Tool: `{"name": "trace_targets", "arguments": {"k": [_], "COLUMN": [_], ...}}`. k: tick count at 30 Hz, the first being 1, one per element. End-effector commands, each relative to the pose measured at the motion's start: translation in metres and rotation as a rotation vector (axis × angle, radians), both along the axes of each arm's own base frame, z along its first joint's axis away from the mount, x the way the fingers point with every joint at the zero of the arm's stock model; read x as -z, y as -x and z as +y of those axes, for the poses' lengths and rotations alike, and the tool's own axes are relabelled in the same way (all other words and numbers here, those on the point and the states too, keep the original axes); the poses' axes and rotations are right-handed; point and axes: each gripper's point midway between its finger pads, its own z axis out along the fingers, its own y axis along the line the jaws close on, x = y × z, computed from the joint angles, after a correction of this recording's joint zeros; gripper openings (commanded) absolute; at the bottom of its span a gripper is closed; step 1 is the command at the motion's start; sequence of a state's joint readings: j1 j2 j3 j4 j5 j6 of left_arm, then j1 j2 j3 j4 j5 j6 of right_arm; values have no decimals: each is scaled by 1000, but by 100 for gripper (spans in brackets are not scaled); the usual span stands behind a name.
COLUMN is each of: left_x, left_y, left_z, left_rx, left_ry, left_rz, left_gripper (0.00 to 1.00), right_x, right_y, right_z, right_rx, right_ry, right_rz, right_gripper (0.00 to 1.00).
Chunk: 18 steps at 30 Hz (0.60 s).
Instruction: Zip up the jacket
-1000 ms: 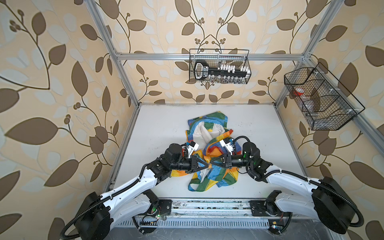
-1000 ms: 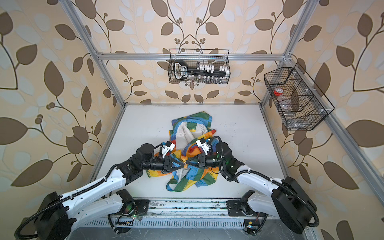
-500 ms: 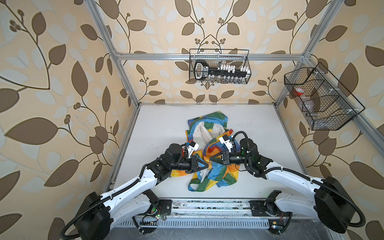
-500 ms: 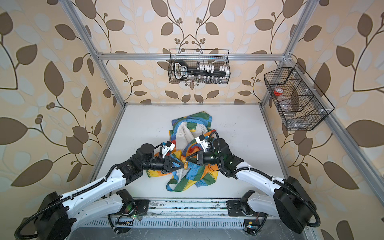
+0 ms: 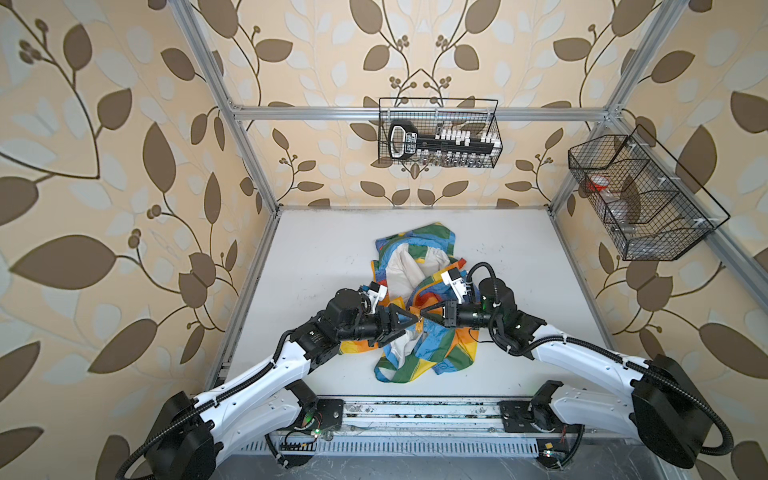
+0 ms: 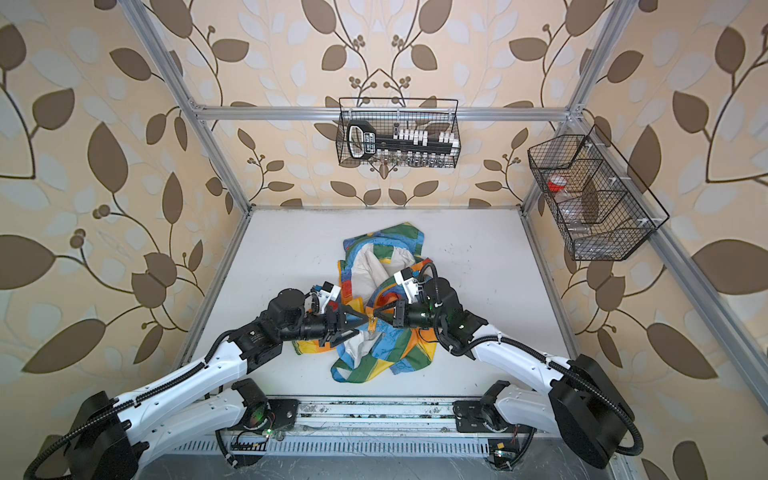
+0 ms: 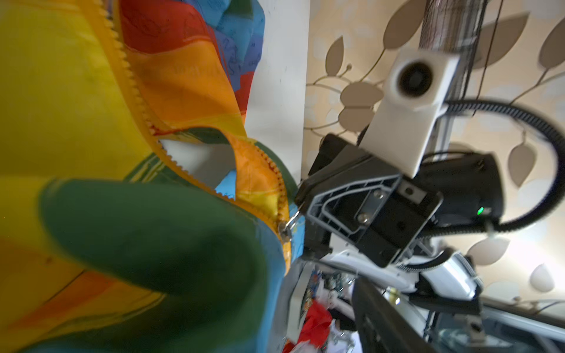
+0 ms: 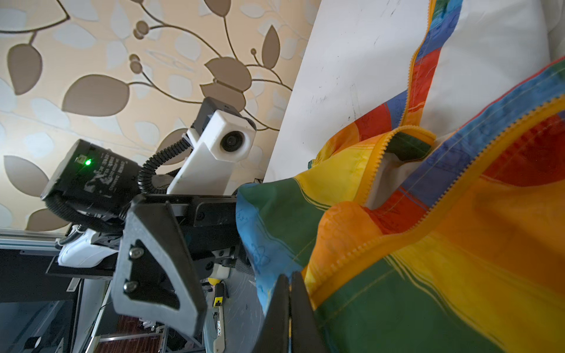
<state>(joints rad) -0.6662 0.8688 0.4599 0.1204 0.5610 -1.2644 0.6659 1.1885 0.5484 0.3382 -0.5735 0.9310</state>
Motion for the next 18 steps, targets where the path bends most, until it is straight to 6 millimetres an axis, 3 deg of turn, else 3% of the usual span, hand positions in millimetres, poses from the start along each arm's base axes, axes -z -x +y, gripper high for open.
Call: {"name": "trace_targets", "arguments": {"k": [1, 6, 11, 14, 18], "left_x": [-18, -11, -6, -5, -9], "left_y": [-13, -2, -8, -11, -17], "left_z": [12, 12, -3, -8, -3], "left_rx": [-202, -198, -198, -200, -241], "left_ry": [161, 43, 56, 67, 82], "left_rz": [79, 20, 4, -2, -25], "left_gripper": [67, 64, 61, 53, 48], "right_x": [-15, -22, -29, -32, -31], "right_y": [-11, -15, -14, -13, -11], "right_z": [9, 17, 21, 20, 18], "right_rx": [32, 39, 40, 45, 49], "right_ry": [-47, -117, -137, -141, -135], "right_rz": [-28, -3, -7, -7, -6], "right_gripper": [0, 0, 0, 0, 0]}}
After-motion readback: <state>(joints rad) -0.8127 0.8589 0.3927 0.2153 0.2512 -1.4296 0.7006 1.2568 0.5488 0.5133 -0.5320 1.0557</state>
